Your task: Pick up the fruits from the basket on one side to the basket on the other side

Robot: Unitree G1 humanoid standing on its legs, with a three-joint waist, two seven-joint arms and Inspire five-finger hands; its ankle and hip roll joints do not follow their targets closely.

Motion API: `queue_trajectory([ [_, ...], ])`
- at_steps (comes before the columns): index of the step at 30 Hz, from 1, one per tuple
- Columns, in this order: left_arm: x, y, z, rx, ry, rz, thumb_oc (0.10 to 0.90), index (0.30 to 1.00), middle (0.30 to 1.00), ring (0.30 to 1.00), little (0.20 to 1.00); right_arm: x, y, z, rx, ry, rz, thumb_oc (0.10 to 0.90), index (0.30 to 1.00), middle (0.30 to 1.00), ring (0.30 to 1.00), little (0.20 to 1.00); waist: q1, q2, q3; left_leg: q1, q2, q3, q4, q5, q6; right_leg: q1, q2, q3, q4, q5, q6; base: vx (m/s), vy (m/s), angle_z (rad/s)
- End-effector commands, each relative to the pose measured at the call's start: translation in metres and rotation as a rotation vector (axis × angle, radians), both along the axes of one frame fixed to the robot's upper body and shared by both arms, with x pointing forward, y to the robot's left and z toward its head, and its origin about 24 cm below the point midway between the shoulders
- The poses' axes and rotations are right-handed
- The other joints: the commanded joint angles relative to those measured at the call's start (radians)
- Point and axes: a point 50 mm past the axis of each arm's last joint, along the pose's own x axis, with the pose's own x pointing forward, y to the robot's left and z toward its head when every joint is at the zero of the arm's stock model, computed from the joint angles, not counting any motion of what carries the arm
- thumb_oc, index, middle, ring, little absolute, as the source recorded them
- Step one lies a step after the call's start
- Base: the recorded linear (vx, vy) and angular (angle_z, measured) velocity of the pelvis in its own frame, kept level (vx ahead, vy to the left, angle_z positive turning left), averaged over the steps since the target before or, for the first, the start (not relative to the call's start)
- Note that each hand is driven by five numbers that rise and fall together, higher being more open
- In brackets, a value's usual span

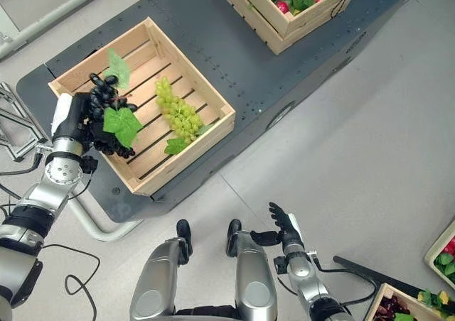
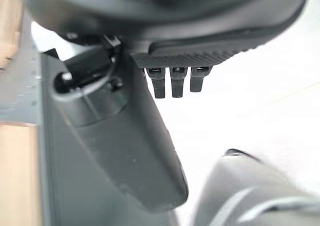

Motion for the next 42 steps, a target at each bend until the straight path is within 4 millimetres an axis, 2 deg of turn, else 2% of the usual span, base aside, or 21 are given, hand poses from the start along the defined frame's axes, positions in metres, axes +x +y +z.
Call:
queue_trajectory([
  [1, -0.003, -0.009, 0.035, -0.244, -0.243, -0.075, 0.400, 0.300, 0.300, 0.300, 0.300, -0.005, -0.004, 0.011, -0.027, -0.114, -0.036, 0.800, 0.900, 0.900, 0.900, 0.900, -0.001, 0.043, -0.209, 0.118, -0.089, 0.015, -0.121, -0.018, 0.069, 0.108, 0.008, 0.035, -0.195, 0.102, 0.024, 0.10, -0.049, 0.01],
  [3, -0.004, -0.022, 0.026, -0.317, -0.235, -0.115, 0.400, 0.300, 0.300, 0.300, 0.300, 0.004, -0.001, 0.023, -0.024, -0.191, -0.042, 0.800, 0.900, 0.900, 0.900, 0.900, 0.002, 0.054, -0.259, 0.187, -0.096, 0.000, -0.205, 0.003, 0.057, 0.188, 0.019, 0.036, -0.282, 0.121, 0.025, 0.12, -0.061, 0.05],
  [4, -0.004, -0.023, 0.026, -0.319, -0.237, -0.119, 0.400, 0.300, 0.300, 0.300, 0.300, 0.006, 0.000, 0.025, -0.026, -0.200, -0.043, 0.800, 0.900, 0.900, 0.900, 0.900, 0.002, 0.054, -0.265, 0.190, -0.096, -0.001, -0.212, 0.006, 0.056, 0.193, 0.020, 0.037, -0.291, 0.124, 0.025, 0.10, -0.064, 0.02],
  [7, -0.004, -0.038, 0.024, -0.374, -0.237, -0.172, 0.400, 0.300, 0.300, 0.300, 0.300, 0.020, 0.003, 0.046, -0.043, -0.326, -0.053, 0.800, 0.900, 0.900, 0.900, 0.900, 0.009, 0.063, -0.313, 0.248, -0.100, -0.018, -0.283, 0.025, 0.046, 0.260, 0.029, 0.035, -0.362, 0.144, 0.023, 0.08, -0.060, 0.05],
  [9, -0.003, -0.049, 0.026, -0.431, -0.254, -0.225, 0.400, 0.300, 0.300, 0.300, 0.300, 0.037, 0.007, 0.075, -0.059, -0.486, -0.055, 0.800, 0.900, 0.900, 0.900, 0.900, 0.017, 0.069, -0.348, 0.284, -0.101, -0.031, -0.335, 0.039, 0.041, 0.301, 0.036, 0.035, -0.411, 0.156, 0.019, 0.06, -0.067, 0.05],
  [10, -0.002, -0.052, 0.027, -0.440, -0.254, -0.238, 0.400, 0.300, 0.300, 0.300, 0.300, 0.042, 0.007, 0.083, -0.061, -0.520, -0.051, 0.800, 0.900, 0.900, 0.900, 0.900, 0.020, 0.070, -0.355, 0.293, -0.101, -0.036, -0.350, 0.044, 0.039, 0.311, 0.038, 0.033, -0.423, 0.160, 0.019, 0.04, -0.070, 0.11],
  [13, 0.002, -0.069, 0.038, -0.480, -0.275, -0.335, 0.400, 0.300, 0.300, 0.300, 0.300, 0.072, 0.014, 0.136, -0.051, -0.736, -0.009, 0.800, 0.900, 0.900, 0.900, 0.900, 0.033, 0.074, -0.393, 0.327, -0.104, -0.057, -0.416, 0.066, 0.031, 0.355, 0.046, 0.023, -0.484, 0.175, 0.018, 0.00, -0.085, 0.12],
  [20, 0.017, -0.097, 0.070, -0.491, -0.279, -0.531, 0.400, 0.300, 0.300, 0.300, 0.300, 0.122, 0.026, 0.211, -0.136, -0.773, 0.222, 0.800, 0.900, 0.900, 0.900, 0.900, 0.049, 0.068, -0.440, 0.328, -0.097, -0.081, -0.449, 0.084, 0.008, 0.402, 0.053, -0.010, -0.571, 0.202, 0.020, -0.02, -0.089, 0.05],
  [21, 0.021, -0.106, 0.076, -0.493, -0.272, -0.572, 0.400, 0.300, 0.300, 0.300, 0.300, 0.133, 0.033, 0.226, -0.119, -0.749, 0.267, 0.800, 0.900, 0.900, 0.900, 0.900, 0.052, 0.065, -0.446, 0.324, -0.096, -0.083, -0.449, 0.084, 0.006, 0.403, 0.054, -0.015, -0.576, 0.201, 0.018, -0.02, -0.067, 0.14],
  [23, 0.023, -0.114, 0.081, -0.507, -0.265, -0.606, 0.400, 0.300, 0.300, 0.300, 0.300, 0.140, 0.042, 0.236, -0.073, -0.722, 0.304, 0.800, 0.900, 0.900, 0.900, 0.900, 0.054, 0.062, -0.451, 0.323, -0.094, -0.084, -0.449, 0.084, 0.005, 0.403, 0.053, -0.018, -0.576, 0.199, 0.018, -0.02, -0.065, 0.07],
  [24, 0.025, -0.121, 0.084, -0.537, -0.253, -0.652, 0.400, 0.300, 0.300, 0.300, 0.300, 0.145, 0.051, 0.242, 0.039, -0.670, 0.353, 0.800, 0.900, 0.900, 0.900, 0.900, 0.057, 0.057, -0.456, 0.324, -0.093, -0.082, -0.449, 0.084, 0.005, 0.404, 0.054, -0.022, -0.576, 0.198, 0.016, -0.02, -0.069, 0.00],
  [28, 0.027, -0.137, 0.086, -0.643, -0.224, -0.763, 0.400, 0.300, 0.300, 0.300, 0.300, 0.150, 0.079, 0.237, 0.333, -0.483, 0.492, 0.800, 0.900, 0.900, 0.900, 0.900, 0.061, 0.047, -0.470, 0.330, -0.088, -0.080, -0.449, 0.079, 0.003, 0.409, 0.053, -0.030, -0.576, 0.191, 0.012, -0.01, -0.059, -0.02],
  [29, 0.028, -0.137, 0.086, -0.654, -0.222, -0.771, 0.400, 0.300, 0.300, 0.300, 0.300, 0.150, 0.081, 0.236, 0.345, -0.475, 0.505, 0.800, 0.900, 0.900, 0.900, 0.900, 0.062, 0.046, -0.472, 0.330, -0.087, -0.080, -0.449, 0.079, 0.003, 0.409, 0.053, -0.030, -0.576, 0.190, 0.012, 0.01, -0.056, -0.01],
  [30, 0.028, -0.148, 0.082, -0.711, -0.190, -0.837, 0.400, 0.300, 0.300, 0.300, 0.300, 0.148, 0.096, 0.229, 0.460, -0.387, 0.572, 0.800, 0.900, 0.900, 0.900, 0.900, 0.060, 0.042, -0.481, 0.336, -0.083, -0.076, -0.449, 0.076, 0.002, 0.414, 0.054, -0.028, -0.576, 0.189, 0.011, 0.02, -0.046, -0.01],
  [31, 0.027, -0.153, 0.080, -0.736, -0.178, -0.865, 0.400, 0.300, 0.300, 0.300, 0.300, 0.144, 0.103, 0.225, 0.497, -0.357, 0.603, 0.800, 0.900, 0.900, 0.900, 0.900, 0.056, 0.041, -0.486, 0.339, -0.081, -0.073, -0.449, 0.075, 0.002, 0.415, 0.054, -0.026, -0.576, 0.189, 0.010, 0.02, -0.046, -0.03],
  [37, 0.023, -0.168, 0.073, -0.821, -0.160, -0.936, 0.400, 0.300, 0.300, 0.300, 0.300, 0.131, 0.121, 0.215, 0.606, -0.257, 0.709, 0.800, 0.900, 0.900, 0.900, 0.900, 0.040, 0.035, -0.508, 0.354, -0.075, -0.059, -0.449, 0.068, 0.005, 0.421, 0.058, -0.005, -0.576, 0.191, 0.011, 0.01, -0.008, -0.02],
  [42, 0.021, -0.172, 0.078, -0.815, -0.189, -0.942, 0.400, 0.300, 0.300, 0.300, 0.300, 0.125, 0.129, 0.211, 0.625, -0.203, 0.737, 0.800, 0.900, 0.900, 0.900, 0.900, 0.030, 0.029, -0.517, 0.363, -0.073, -0.048, -0.449, 0.063, 0.006, 0.424, 0.061, 0.010, -0.576, 0.193, 0.014, 0.02, -0.012, -0.10],
])
